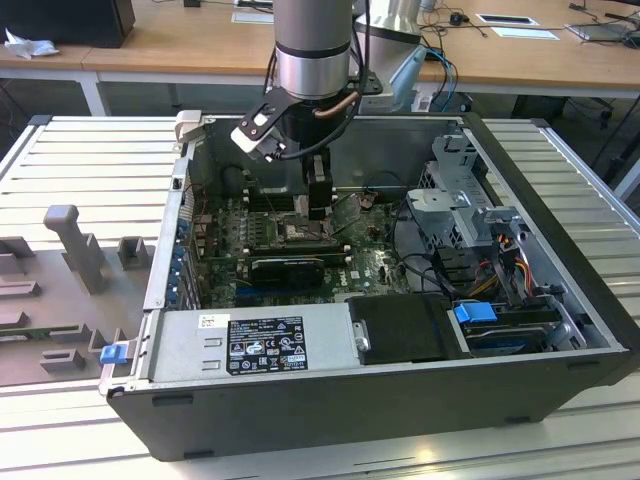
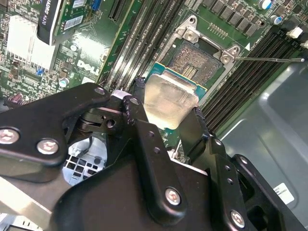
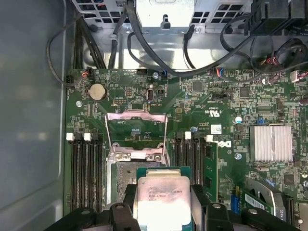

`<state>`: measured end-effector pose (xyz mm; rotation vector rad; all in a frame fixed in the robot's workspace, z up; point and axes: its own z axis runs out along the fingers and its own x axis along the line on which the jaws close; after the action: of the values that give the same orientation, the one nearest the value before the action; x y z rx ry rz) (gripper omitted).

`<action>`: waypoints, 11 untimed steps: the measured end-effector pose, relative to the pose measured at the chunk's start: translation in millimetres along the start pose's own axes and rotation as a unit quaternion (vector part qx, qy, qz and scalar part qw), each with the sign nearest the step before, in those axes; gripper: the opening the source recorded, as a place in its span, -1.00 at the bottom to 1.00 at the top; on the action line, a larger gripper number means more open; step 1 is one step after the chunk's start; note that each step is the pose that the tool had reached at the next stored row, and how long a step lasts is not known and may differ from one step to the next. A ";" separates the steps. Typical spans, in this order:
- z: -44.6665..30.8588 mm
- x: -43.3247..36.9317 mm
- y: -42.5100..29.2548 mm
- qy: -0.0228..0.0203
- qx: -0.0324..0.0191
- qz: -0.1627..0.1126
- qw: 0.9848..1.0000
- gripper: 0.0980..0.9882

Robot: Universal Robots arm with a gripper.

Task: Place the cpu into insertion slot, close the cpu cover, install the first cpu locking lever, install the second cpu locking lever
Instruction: 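Place the cpu into insertion slot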

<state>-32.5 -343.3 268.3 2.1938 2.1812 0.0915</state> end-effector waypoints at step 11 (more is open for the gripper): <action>11.8 6.6 -0.9 0.000 0.000 0.000 1.000 -0.03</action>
<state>-32.5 -336.6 256.5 2.1939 2.1812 0.0917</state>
